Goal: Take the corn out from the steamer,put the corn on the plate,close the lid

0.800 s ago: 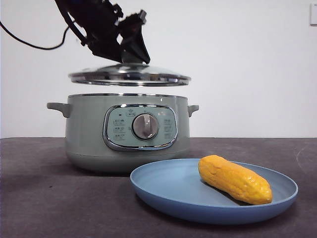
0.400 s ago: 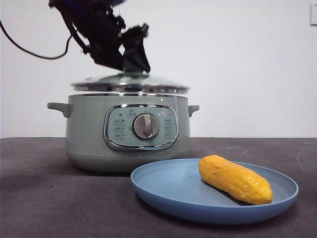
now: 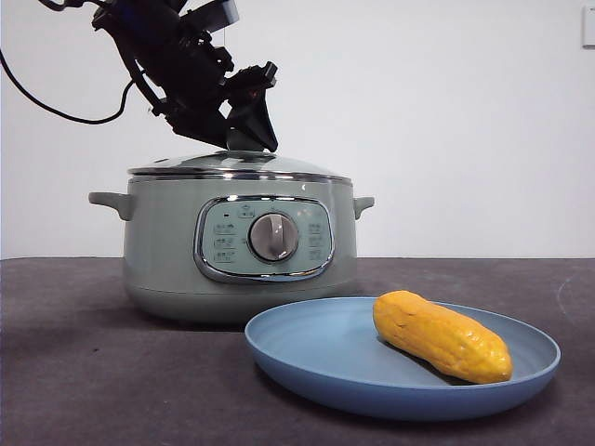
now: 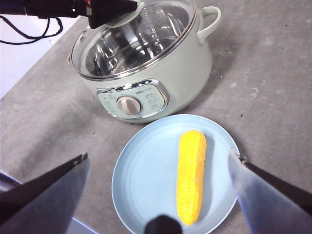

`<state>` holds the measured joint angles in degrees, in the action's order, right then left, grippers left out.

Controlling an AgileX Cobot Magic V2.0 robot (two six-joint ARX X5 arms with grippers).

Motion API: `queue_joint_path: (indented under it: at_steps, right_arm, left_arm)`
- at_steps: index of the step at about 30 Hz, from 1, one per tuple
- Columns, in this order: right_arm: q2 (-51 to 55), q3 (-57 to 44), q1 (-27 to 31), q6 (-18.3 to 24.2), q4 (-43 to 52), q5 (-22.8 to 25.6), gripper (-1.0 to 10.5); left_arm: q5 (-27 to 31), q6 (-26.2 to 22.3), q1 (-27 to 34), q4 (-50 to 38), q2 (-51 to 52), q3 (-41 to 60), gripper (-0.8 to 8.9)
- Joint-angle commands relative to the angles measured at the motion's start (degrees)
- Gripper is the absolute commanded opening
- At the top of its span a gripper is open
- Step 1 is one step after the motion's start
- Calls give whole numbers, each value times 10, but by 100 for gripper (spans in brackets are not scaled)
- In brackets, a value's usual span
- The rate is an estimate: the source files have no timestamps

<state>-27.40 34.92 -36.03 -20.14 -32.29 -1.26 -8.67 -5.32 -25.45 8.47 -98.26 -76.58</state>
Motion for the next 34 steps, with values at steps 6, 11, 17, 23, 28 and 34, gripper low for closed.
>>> queue_joint_path:
  at_steps: [6,11,17,23,28,34]
  right_arm:
    - [1,-5,-2,3,3,3,477]
    - [1,-5,-2,3,3,3,478]
    - [1,-5,-2,3,3,3,477]
    - [1,-5,-2,3,3,2,477]
    - [1,-5,-2,3,2,1,477]
    - [1,-5,-2,3,2,1,477]
  left_arm:
    - [-7,-7,0,6,0,-6,-8]
    - [-9,-7,0,10,-2,-6,-8]
    - [-17,-7,0,12,-6,-6,-8]
    - [-25,-2,0,14,-22,-6,-8]
    - [-21,-2,0,18,-26,-6,-8]
    - [-21,8,5,39,-26,-6,269]
